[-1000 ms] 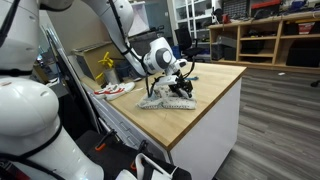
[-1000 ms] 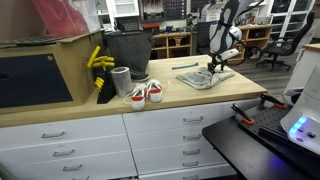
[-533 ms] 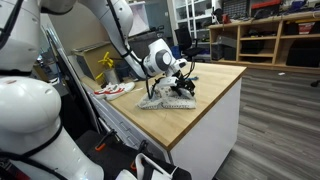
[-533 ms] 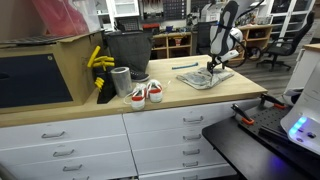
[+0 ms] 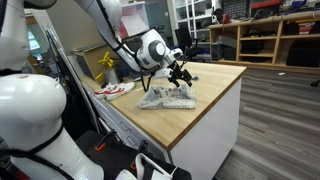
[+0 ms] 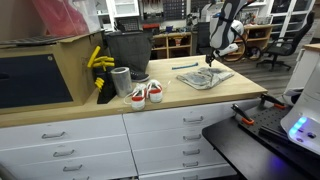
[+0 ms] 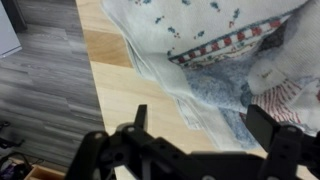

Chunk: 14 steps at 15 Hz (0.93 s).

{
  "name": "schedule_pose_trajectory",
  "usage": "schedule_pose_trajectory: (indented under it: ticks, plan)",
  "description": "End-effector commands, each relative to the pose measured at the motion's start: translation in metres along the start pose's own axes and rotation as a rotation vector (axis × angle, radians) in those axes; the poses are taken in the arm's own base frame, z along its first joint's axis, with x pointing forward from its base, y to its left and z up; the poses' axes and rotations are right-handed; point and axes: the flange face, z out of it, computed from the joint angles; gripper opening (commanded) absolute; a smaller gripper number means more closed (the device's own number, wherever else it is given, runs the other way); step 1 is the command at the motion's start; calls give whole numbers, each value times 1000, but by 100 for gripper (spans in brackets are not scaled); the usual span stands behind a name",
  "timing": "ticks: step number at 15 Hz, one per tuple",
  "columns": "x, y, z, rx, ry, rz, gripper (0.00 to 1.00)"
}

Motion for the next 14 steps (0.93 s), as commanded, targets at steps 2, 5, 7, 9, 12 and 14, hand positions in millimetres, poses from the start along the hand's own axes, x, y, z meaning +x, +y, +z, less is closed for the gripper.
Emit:
schedule_pose_trajectory:
  ticks: [2, 5, 7, 9, 12, 14]
  plan:
    - [-16, -5, -57, 85, -65, 16, 100]
    - [-28, -22, -87, 176, -142, -7, 100]
    - [-40, -43, -96, 259, -217, -8, 100]
    - [-53, -62, -100, 334, -291, 1, 100]
    - [-67, -88, -92, 406, -364, 2, 100]
    - [-73, -102, -84, 431, -389, -3, 100]
